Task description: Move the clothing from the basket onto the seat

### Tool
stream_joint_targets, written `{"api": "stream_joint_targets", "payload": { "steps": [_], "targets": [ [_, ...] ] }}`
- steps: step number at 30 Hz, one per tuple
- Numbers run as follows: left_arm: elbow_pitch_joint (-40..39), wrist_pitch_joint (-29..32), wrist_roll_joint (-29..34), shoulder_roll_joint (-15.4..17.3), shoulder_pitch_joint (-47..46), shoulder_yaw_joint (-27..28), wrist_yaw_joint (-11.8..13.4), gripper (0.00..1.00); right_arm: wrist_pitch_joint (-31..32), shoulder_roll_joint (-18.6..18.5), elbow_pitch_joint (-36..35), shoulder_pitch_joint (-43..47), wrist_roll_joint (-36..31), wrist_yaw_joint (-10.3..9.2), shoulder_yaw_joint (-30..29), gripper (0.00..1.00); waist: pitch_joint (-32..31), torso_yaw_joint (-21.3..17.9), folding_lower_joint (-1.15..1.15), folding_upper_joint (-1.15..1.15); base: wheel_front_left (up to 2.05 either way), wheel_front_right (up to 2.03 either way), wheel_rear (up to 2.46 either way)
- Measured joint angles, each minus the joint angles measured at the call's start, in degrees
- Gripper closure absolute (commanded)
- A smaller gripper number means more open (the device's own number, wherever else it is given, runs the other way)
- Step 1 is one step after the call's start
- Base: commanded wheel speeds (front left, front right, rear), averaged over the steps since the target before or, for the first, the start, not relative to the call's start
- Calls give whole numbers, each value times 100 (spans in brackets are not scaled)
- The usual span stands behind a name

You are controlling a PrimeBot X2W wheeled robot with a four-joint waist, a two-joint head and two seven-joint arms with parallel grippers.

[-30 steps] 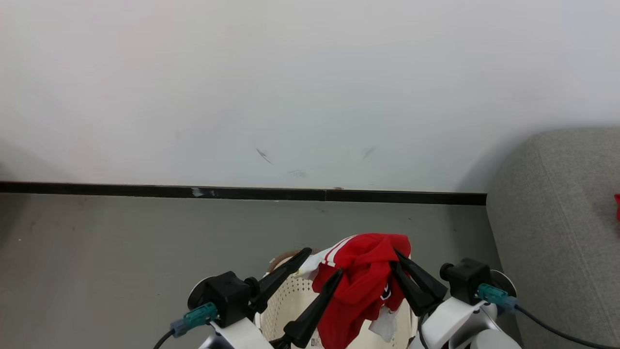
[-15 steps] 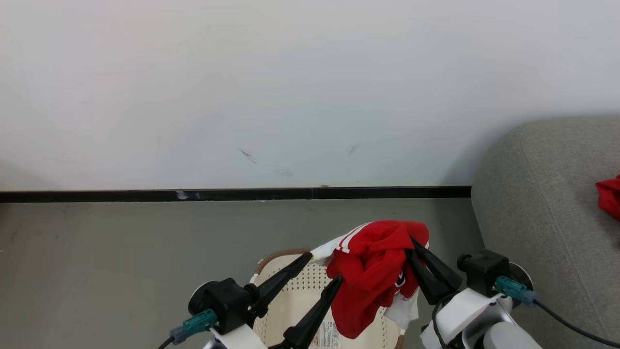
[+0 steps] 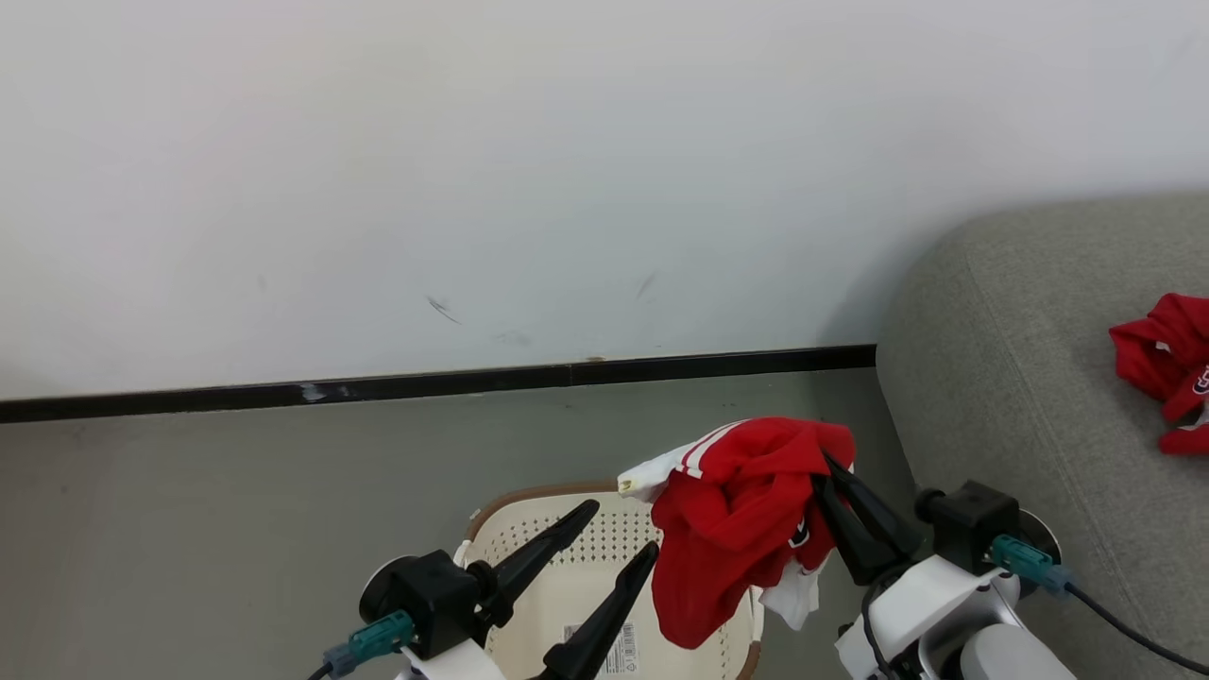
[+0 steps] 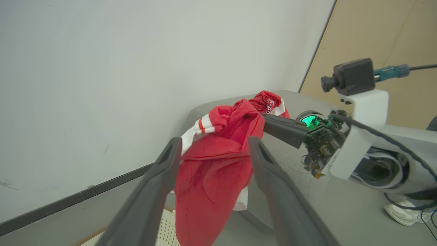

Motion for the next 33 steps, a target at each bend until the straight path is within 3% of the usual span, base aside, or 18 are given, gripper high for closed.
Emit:
{"api": "stream_joint_targets", "payload": {
  "steps": [33],
  "targets": [
    [174,-103,-1,-5,-1,82,-49,0,0,-140,-314,264,-247,0,-649,100,-27,-1039,0,0,0,0,0]
  ]
}}
